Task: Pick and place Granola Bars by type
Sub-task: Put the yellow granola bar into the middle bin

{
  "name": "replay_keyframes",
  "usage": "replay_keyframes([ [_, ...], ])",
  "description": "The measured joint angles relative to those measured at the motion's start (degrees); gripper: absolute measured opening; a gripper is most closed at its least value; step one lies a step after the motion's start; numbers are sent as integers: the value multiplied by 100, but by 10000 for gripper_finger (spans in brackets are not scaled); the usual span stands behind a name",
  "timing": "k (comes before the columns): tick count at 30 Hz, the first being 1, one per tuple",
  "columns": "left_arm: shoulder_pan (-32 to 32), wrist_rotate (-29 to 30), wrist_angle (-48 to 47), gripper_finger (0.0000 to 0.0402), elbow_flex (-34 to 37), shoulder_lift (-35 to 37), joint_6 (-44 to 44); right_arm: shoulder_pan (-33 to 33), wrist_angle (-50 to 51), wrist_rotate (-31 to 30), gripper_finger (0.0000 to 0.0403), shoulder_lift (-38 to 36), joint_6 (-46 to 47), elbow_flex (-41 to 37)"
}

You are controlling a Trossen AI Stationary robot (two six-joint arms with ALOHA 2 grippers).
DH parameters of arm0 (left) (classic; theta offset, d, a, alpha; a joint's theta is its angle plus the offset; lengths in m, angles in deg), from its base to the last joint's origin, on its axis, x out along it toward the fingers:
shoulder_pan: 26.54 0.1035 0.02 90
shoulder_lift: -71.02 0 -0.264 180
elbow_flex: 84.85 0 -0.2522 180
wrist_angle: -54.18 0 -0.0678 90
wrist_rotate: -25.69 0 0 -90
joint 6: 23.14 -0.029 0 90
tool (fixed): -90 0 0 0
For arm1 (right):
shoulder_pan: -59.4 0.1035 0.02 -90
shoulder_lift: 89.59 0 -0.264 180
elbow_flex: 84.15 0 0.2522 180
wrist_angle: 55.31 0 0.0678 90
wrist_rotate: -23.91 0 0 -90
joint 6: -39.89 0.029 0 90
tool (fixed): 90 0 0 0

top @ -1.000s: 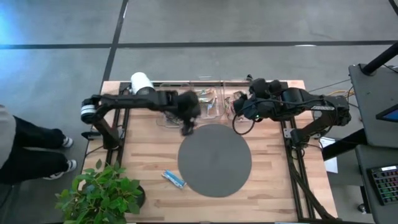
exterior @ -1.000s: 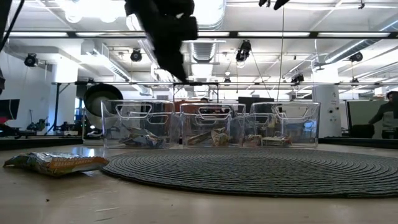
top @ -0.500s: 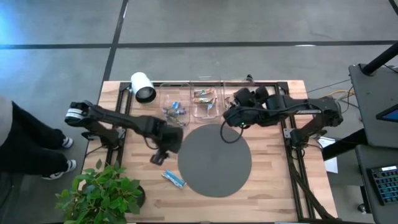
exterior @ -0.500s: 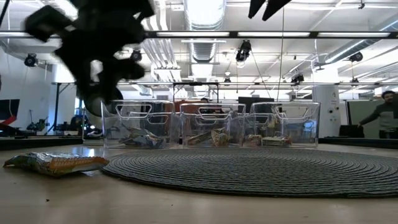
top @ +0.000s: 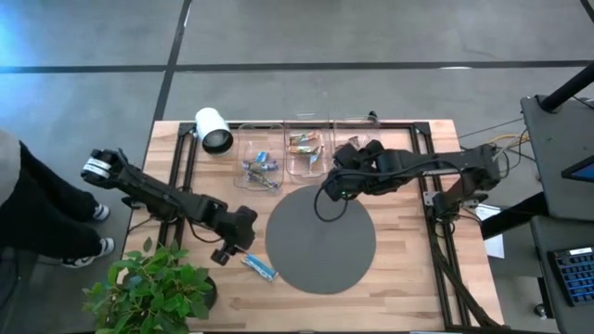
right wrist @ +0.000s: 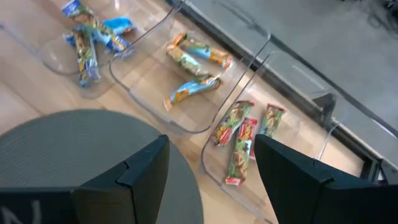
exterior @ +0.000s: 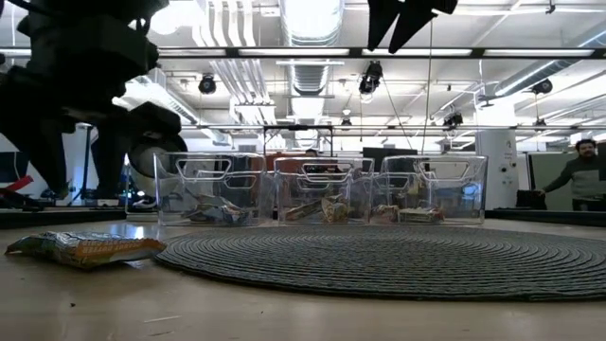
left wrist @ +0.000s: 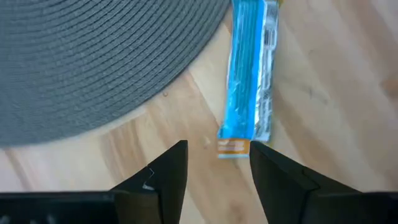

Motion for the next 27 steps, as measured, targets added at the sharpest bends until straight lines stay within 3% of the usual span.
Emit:
replay_keyframes([
  [8,-18,13,273,156,-107,0,1001,4,-236,201,226,9,-1,0],
  [17,-50,84,288,156,-283,-2,355,89,-260,262,226,-18,-1,126],
  [27,-70,179,288,156,-414,-4,395,258,-267,398,226,-22,91,181],
])
